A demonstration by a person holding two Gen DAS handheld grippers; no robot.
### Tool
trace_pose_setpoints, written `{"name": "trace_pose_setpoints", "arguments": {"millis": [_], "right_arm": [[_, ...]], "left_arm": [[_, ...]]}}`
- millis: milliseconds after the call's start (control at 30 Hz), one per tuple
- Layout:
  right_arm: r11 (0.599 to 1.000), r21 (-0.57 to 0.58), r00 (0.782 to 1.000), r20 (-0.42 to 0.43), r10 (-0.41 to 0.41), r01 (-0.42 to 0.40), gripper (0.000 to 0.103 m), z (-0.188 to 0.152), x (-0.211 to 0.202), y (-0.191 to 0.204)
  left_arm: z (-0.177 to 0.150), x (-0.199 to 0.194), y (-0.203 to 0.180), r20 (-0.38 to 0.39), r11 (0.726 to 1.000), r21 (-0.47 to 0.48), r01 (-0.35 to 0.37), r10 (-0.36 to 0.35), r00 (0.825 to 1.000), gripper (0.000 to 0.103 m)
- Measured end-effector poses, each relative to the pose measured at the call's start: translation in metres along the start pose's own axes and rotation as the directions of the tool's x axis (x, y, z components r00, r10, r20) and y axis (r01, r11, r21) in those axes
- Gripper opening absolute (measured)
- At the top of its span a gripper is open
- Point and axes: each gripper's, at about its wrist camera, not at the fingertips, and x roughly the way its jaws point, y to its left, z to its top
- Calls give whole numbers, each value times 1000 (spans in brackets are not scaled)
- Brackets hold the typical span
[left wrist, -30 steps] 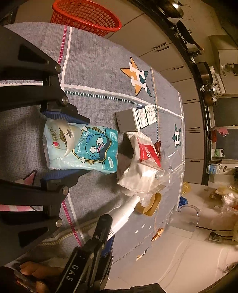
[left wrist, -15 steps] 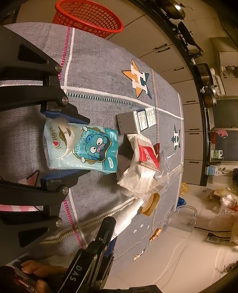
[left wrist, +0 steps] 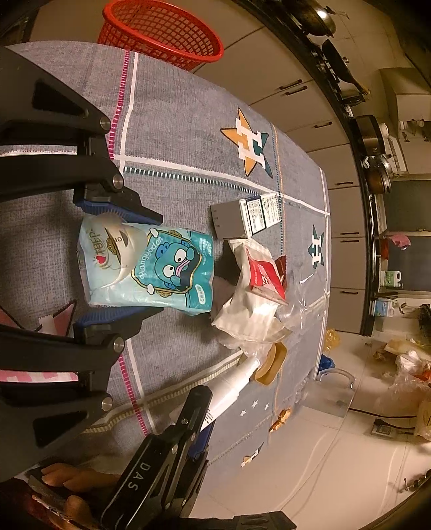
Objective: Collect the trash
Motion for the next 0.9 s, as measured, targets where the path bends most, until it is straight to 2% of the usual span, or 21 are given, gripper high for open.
{"name": "trace_pose_setpoints", "arguments": {"millis": [900], "right_arm": [[999, -25, 999, 9, -31, 31, 33, 0, -1, 2]], "left_arm": [[-1, 1, 3, -10, 1000, -2, -16, 16, 1000, 44]]}}
